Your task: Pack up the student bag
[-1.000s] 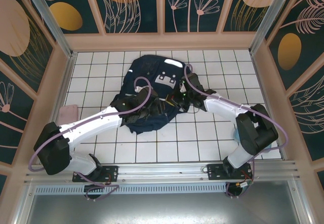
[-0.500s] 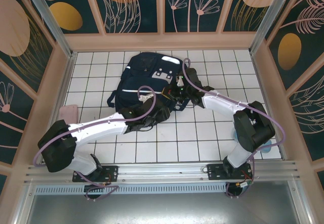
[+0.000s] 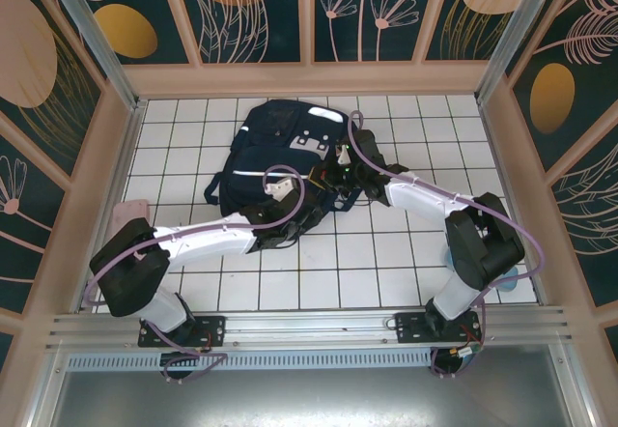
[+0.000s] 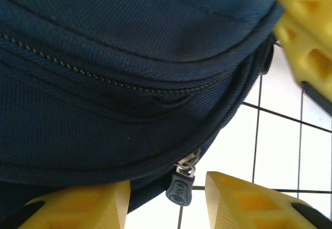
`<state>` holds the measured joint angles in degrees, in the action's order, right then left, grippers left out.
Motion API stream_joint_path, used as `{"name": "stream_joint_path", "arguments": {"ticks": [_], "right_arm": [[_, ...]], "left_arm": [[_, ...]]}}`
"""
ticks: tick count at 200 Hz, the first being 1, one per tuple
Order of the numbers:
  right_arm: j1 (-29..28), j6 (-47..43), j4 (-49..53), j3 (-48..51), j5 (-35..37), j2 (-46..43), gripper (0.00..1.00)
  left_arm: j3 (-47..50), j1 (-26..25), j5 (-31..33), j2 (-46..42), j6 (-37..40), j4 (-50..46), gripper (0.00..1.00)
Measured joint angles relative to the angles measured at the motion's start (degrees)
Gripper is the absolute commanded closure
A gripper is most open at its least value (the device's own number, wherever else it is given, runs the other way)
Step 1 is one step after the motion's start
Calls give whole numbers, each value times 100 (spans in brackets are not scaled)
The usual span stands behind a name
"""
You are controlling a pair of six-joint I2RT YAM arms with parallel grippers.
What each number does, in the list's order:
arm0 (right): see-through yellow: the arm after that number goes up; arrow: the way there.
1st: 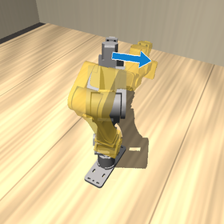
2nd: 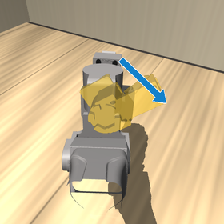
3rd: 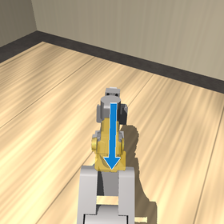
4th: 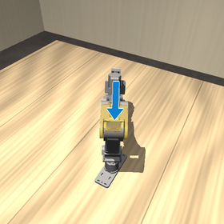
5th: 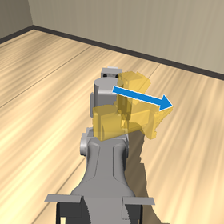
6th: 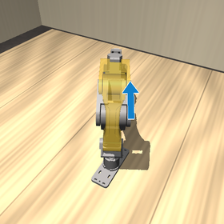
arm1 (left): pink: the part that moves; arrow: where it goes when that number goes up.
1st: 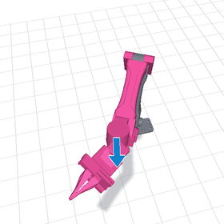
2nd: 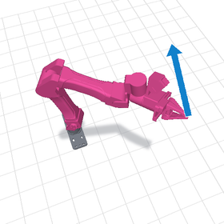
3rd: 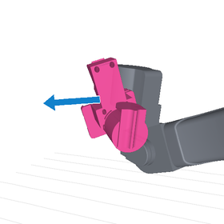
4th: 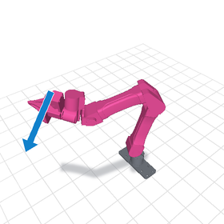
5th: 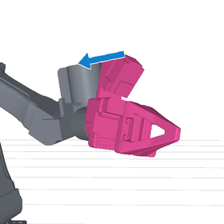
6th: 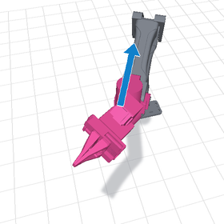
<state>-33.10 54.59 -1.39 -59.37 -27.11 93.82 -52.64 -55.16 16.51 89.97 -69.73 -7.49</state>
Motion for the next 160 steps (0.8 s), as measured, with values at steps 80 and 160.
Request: {"name": "stream_joint_path", "arguments": {"ticks": [80,160], "right_arm": [[0,-2,7,0,9,0,100],[0,-46,291,-2,455,-7,100]], "left_arm": [[-142,0,9,138,59,-44,90],[-155,-50,186,33,354,-396,100]]}}
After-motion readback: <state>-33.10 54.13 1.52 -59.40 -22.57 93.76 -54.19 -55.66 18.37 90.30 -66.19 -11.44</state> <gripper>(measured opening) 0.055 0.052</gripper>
